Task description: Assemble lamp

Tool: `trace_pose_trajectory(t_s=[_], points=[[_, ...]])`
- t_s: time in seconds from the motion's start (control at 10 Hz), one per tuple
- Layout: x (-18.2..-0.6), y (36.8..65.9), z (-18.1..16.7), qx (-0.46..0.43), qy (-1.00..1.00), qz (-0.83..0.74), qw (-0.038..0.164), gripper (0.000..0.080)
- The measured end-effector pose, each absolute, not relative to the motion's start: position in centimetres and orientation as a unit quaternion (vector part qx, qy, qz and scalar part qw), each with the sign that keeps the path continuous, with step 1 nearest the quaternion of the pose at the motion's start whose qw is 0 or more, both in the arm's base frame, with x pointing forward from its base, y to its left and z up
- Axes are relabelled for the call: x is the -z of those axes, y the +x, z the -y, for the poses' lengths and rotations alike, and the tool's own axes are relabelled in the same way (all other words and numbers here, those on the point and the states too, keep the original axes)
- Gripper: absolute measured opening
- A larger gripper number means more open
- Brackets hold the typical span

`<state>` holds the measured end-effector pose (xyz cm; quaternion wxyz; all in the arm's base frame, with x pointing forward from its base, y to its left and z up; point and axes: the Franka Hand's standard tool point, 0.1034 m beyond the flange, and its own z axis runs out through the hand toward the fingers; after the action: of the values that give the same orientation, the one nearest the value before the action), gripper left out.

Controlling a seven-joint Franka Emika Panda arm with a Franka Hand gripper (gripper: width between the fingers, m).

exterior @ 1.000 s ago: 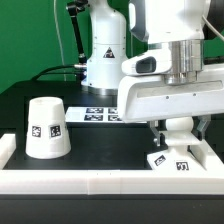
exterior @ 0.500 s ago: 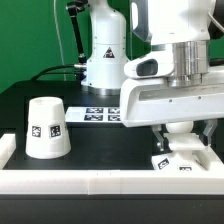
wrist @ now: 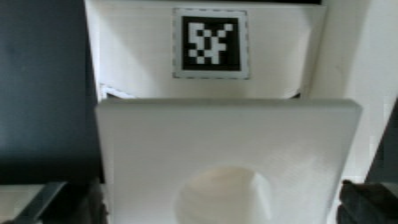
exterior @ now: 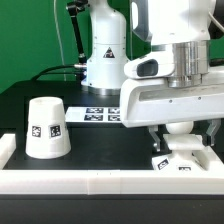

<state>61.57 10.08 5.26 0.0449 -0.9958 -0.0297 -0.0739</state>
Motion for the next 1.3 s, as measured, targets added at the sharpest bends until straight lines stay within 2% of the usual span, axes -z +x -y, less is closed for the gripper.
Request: trace_pose_trajectory(t_s=[0.2, 0.5, 0.8, 1.0, 1.3], points=[[-7.2, 59.7, -9.7, 0.074, -0.995, 0.048, 0.041, 0.0694], [-8.8, 54.7, -9.2, 0.064, -0.996, 0.055, 0.034, 0.0699], [-8.9, 49.5, -11.2, 0.059, -0.996, 0.055, 0.034, 0.0699], [-8.5, 48.4, -12.0, 0.064, -0.995, 0.066, 0.034, 0.0699], [-8.5, 48.4, -11.9, 0.063, -0.995, 0.066, 0.034, 0.0699]])
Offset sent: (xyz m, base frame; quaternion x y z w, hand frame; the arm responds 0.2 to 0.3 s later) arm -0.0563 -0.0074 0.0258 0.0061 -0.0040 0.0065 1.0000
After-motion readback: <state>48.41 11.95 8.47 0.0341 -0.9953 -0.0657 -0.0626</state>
